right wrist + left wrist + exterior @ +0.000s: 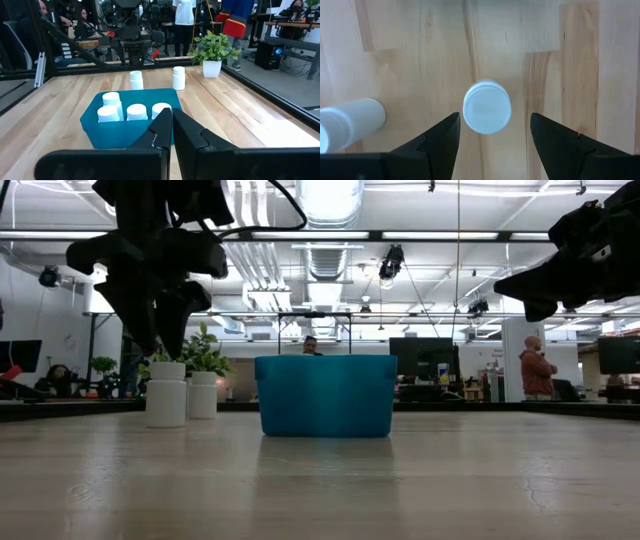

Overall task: Pick and place pill bottles into a basket
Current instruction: Put the white pill bottle into the blue container

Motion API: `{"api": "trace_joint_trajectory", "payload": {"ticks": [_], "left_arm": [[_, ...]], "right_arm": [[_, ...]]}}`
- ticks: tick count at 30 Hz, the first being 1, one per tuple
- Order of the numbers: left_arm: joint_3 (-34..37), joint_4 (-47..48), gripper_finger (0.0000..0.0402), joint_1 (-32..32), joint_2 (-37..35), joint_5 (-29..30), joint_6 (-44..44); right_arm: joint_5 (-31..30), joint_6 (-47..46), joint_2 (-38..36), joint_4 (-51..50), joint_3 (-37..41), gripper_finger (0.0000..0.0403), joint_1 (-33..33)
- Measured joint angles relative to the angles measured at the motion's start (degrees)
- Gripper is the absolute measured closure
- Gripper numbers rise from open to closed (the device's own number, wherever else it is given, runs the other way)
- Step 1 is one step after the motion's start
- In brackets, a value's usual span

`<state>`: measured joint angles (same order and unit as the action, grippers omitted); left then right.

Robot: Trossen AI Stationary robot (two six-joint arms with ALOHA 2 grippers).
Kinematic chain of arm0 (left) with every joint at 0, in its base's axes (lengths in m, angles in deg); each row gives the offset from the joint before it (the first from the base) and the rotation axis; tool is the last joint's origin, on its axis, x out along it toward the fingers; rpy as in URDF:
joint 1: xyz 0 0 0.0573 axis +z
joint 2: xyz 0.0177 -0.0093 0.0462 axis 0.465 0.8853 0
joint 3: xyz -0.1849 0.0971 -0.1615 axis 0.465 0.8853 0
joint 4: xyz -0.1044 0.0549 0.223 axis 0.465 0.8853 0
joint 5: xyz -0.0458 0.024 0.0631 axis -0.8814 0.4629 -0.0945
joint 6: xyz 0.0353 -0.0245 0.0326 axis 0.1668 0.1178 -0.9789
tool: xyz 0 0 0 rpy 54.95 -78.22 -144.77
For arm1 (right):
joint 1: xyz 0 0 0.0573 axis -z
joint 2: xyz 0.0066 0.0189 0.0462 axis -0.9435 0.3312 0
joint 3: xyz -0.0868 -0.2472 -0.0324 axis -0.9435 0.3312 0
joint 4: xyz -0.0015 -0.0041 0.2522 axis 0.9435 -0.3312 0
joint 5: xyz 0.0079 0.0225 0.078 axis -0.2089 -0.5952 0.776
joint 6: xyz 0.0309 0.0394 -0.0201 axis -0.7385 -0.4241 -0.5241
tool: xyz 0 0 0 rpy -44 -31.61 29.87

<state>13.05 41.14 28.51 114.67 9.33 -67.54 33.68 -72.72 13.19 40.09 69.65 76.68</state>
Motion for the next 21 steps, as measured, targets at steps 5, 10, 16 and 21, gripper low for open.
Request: {"api": "trace_joint_trajectory", "payload": {"ticks": [5, 10, 16, 21], "left_arm": [[0.00, -0.21, 0.0178, 0.01, 0.01, 0.01, -0.01], [0.04, -1.70, 0.0178, 0.26, 0.42, 0.02, 0.00], [0.07, -2.14, 0.0178, 0.26, 2.41, -0.02, 0.00], [0.04, -3.26, 0.0178, 0.34, 4.75, -0.19, -0.11]], "right_arm": [[0.00, 0.03, 0.00, 0.02, 0.00, 0.0394, 0.00], [0.00, -0.03, 0.00, 0.02, 0.00, 0.0394, 0.00], [0.02, -0.07, 0.04, 0.04, 0.00, 0.0394, 0.02], [0.02, -0.07, -0.02, 0.07, 0.00, 0.0394, 0.00]]}}
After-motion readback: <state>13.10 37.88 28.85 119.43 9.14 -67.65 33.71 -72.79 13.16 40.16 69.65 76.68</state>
